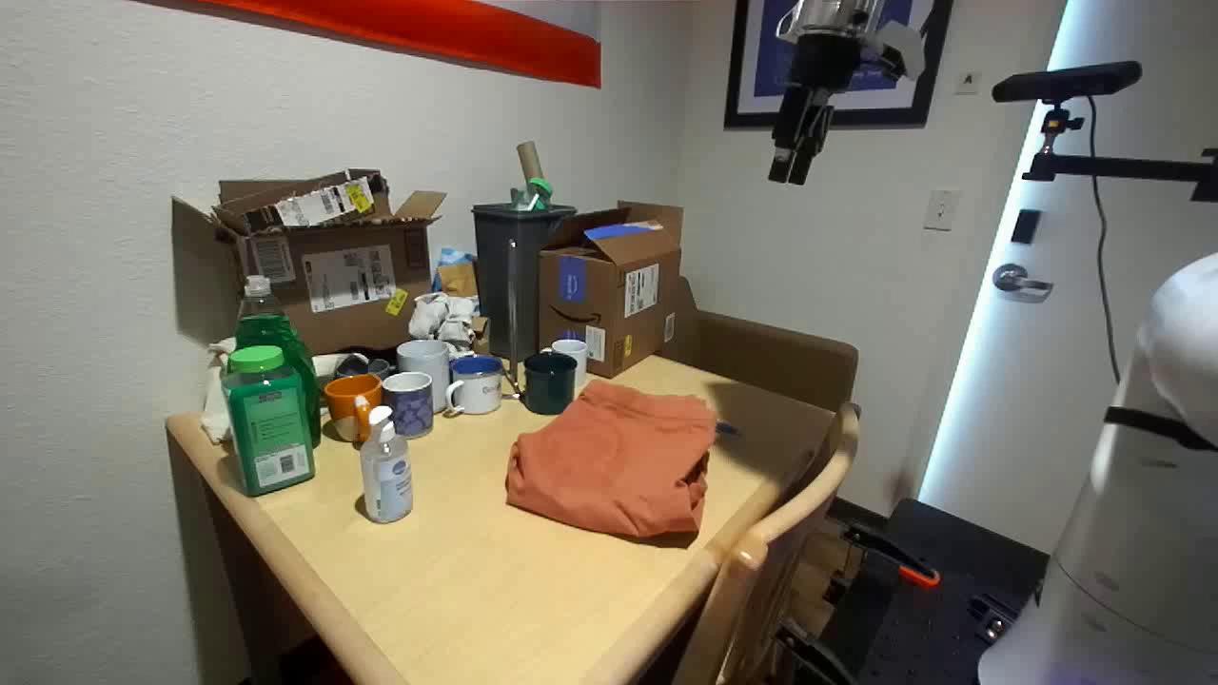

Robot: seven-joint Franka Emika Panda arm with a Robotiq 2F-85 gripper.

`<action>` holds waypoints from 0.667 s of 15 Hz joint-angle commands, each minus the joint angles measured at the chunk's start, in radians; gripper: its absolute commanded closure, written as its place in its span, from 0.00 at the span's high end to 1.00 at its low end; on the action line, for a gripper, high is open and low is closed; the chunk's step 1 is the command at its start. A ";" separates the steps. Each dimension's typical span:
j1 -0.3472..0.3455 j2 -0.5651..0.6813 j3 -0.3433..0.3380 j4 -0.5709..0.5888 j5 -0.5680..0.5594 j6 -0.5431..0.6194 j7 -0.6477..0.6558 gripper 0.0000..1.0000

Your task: Take the object and roll it on the cloth on the table

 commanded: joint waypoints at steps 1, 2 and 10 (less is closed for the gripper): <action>-0.019 0.004 0.015 0.002 0.010 -0.001 -0.008 1.00; -0.017 0.007 0.015 0.000 0.009 0.009 -0.014 1.00; -0.015 0.077 0.013 0.000 -0.002 0.093 -0.028 1.00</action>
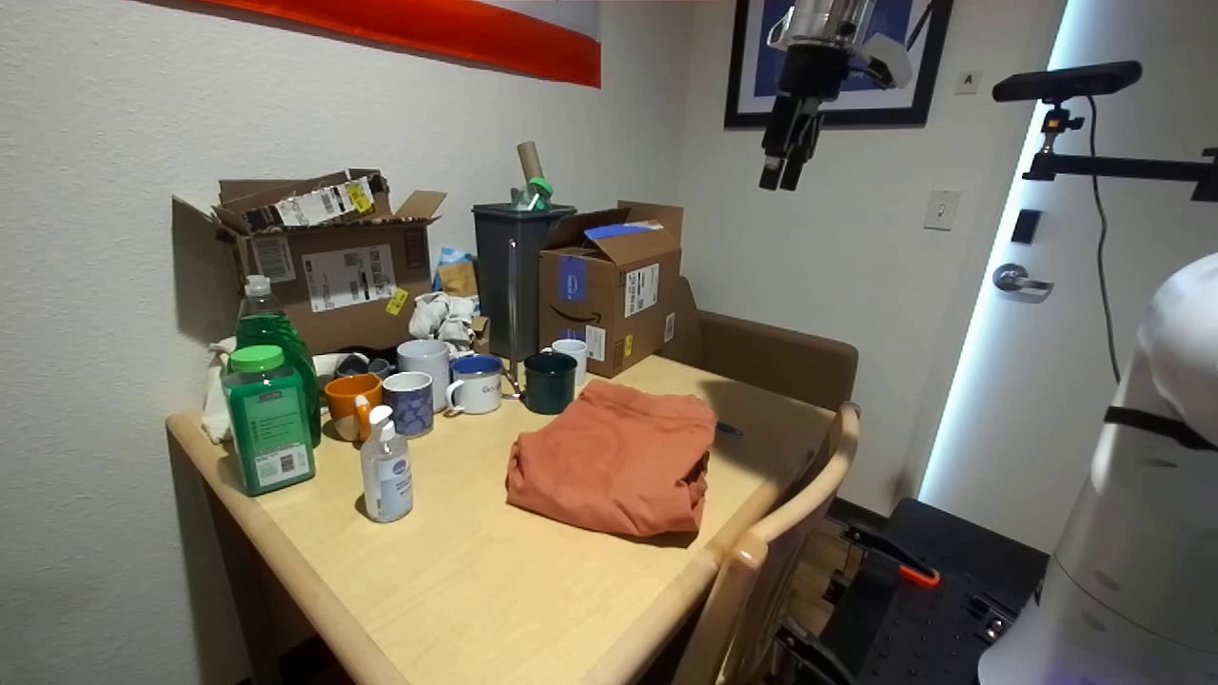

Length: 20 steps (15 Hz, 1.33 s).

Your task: Take the object and roll it on the cloth on the table

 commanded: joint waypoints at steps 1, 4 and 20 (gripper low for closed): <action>-0.011 0.051 0.008 -0.004 0.001 0.073 -0.043 1.00; -0.009 0.084 0.007 -0.020 0.009 0.148 -0.075 1.00; -0.104 0.319 0.004 -0.083 0.068 0.307 -0.019 1.00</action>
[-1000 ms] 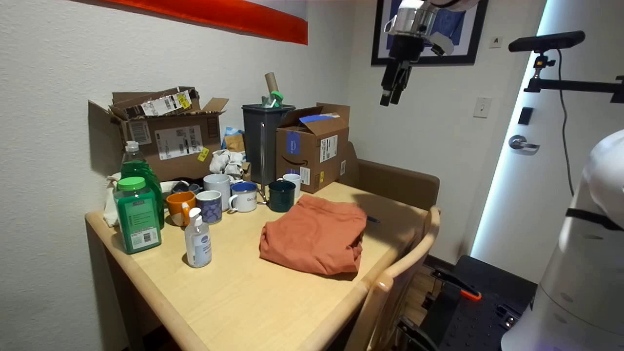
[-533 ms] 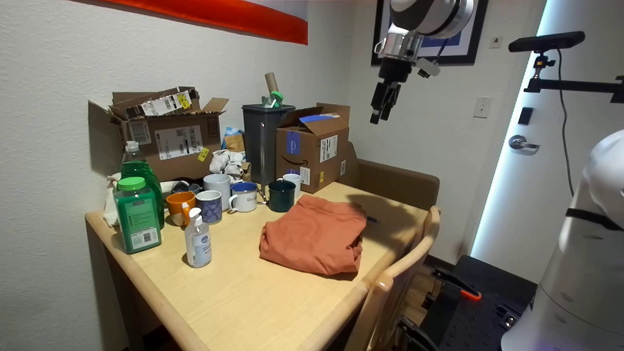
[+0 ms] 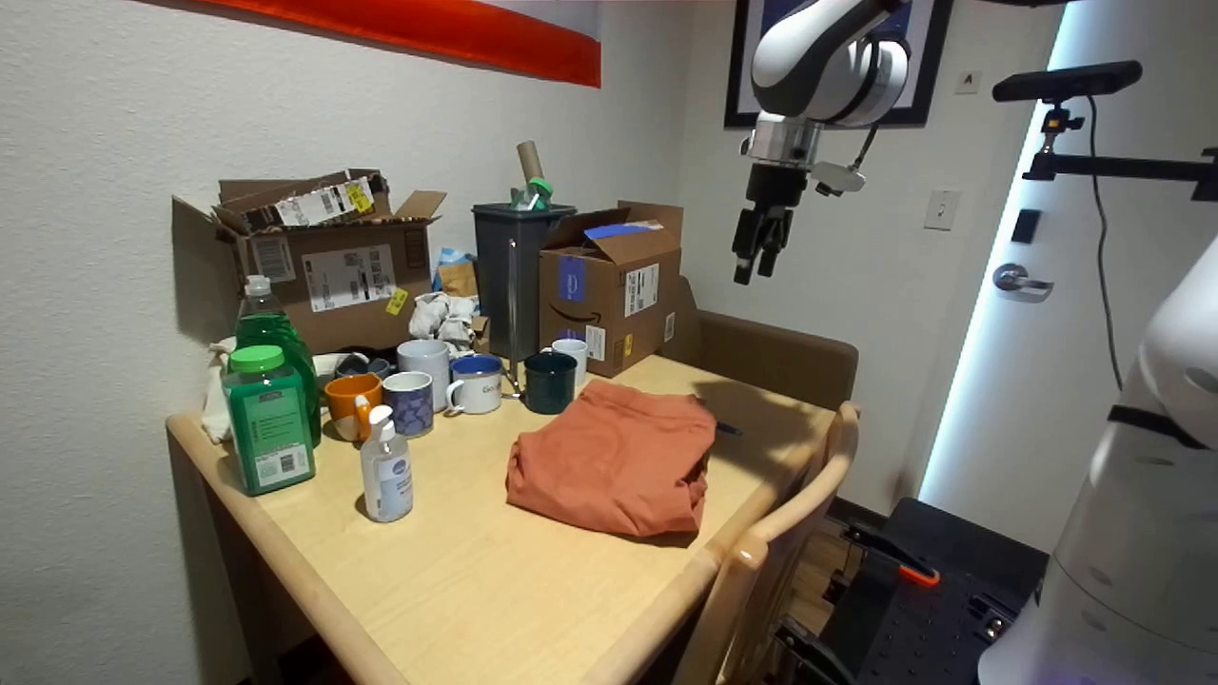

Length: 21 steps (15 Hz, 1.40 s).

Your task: Take the object and roll it on the cloth on the table

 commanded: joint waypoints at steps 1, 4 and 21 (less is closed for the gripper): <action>-0.035 0.065 0.010 0.014 0.019 0.011 0.033 1.00; -0.054 0.130 0.019 0.035 0.016 -0.001 0.085 1.00; -0.131 0.474 0.106 0.113 -0.002 0.161 0.128 1.00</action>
